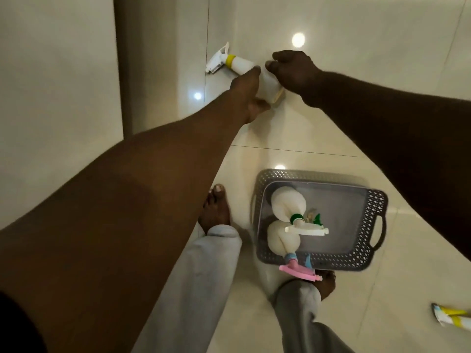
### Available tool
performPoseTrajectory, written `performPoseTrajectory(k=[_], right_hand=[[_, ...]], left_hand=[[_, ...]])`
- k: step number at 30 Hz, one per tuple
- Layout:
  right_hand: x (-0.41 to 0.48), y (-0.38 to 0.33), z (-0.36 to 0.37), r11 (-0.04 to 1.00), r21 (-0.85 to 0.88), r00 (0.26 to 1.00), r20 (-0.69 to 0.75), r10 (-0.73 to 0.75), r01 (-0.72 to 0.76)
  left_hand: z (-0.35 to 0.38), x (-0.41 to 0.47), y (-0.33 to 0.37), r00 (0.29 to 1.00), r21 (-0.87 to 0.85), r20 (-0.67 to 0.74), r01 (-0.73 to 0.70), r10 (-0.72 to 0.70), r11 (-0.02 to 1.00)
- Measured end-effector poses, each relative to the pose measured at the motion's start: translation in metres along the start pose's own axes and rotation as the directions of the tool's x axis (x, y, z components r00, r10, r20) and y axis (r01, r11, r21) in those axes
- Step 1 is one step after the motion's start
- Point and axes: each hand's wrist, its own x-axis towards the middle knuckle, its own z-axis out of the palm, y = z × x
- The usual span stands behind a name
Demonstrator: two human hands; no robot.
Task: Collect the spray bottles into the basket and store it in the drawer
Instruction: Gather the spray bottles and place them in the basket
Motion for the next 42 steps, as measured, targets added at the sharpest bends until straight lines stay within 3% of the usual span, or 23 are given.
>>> performPoseTrajectory(k=[4,11,15,18,22,27,35,42], right_hand=[[-0.026,0.008,-0.006,0.999,0.023,0.997,-0.063,-0.032,0.034],[-0.118,0.029,-0.042,0.953,0.3,0.98,-0.198,0.016,0.045],[-0.178,0.056,-0.064,0.928,0.368,0.973,-0.231,0.032,0.057],[-0.22,0.088,-0.075,0.877,0.48,0.97,-0.217,0.108,0.01],[-0.268,0.137,-0.072,0.793,0.609,0.951,-0.24,0.196,-0.01],[-0.305,0.192,-0.051,0.78,0.625,0.902,-0.322,0.287,-0.025],[-0.309,0.252,0.012,0.742,0.668,0.839,-0.366,0.403,-0.065],[-0.277,0.276,0.043,0.748,0.653,0.815,-0.365,0.449,-0.119]], left_hand=[[0.007,-0.025,-0.01,0.998,-0.067,0.012,-0.066,0.067,0.996],[0.013,-0.083,-0.046,0.958,0.11,0.094,-0.28,0.271,0.954],[0.02,-0.119,-0.071,0.863,0.399,0.244,-0.505,0.442,0.766],[0.032,-0.137,-0.096,0.809,0.481,0.35,-0.588,0.472,0.65],[0.047,-0.146,-0.132,0.78,0.483,0.494,-0.614,0.384,0.625],[0.058,-0.136,-0.173,0.804,0.572,0.554,-0.556,0.216,0.603],[0.069,-0.093,-0.208,0.788,0.774,0.615,-0.597,-0.027,0.214],[0.073,-0.058,-0.216,0.823,0.826,0.562,-0.555,-0.082,0.099]])
